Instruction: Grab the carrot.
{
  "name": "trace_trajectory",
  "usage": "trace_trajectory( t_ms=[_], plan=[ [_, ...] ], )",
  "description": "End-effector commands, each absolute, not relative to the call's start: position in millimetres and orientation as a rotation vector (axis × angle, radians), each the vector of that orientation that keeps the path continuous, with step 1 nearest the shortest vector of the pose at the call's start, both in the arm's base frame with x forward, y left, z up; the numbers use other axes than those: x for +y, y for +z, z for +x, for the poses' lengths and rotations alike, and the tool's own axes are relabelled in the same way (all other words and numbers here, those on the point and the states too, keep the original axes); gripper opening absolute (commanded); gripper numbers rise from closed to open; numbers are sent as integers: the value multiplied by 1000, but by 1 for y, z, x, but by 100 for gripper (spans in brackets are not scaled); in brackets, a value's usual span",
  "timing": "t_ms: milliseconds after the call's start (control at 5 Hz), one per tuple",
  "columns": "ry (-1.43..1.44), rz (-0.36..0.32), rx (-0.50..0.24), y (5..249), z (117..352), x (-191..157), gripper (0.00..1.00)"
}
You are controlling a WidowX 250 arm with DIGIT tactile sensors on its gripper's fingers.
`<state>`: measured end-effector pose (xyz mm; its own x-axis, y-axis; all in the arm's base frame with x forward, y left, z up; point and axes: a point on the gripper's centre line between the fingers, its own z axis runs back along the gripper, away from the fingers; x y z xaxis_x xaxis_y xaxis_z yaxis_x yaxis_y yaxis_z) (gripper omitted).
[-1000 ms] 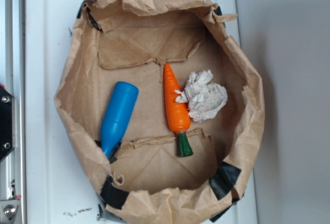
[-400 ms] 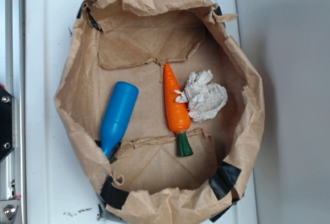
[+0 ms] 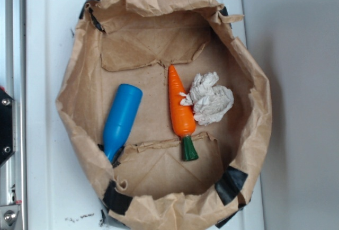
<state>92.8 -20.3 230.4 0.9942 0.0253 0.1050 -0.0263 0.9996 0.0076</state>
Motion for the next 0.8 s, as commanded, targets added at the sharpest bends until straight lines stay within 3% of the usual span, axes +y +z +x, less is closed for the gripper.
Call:
trace_trajectory(
  t_ms=[0, 400, 600],
  plan=[
    [24, 7, -117, 234, 95, -22, 100],
    [24, 7, -117, 234, 95, -22, 100],
    [-12, -37, -133, 231, 107, -18, 100]
  ],
)
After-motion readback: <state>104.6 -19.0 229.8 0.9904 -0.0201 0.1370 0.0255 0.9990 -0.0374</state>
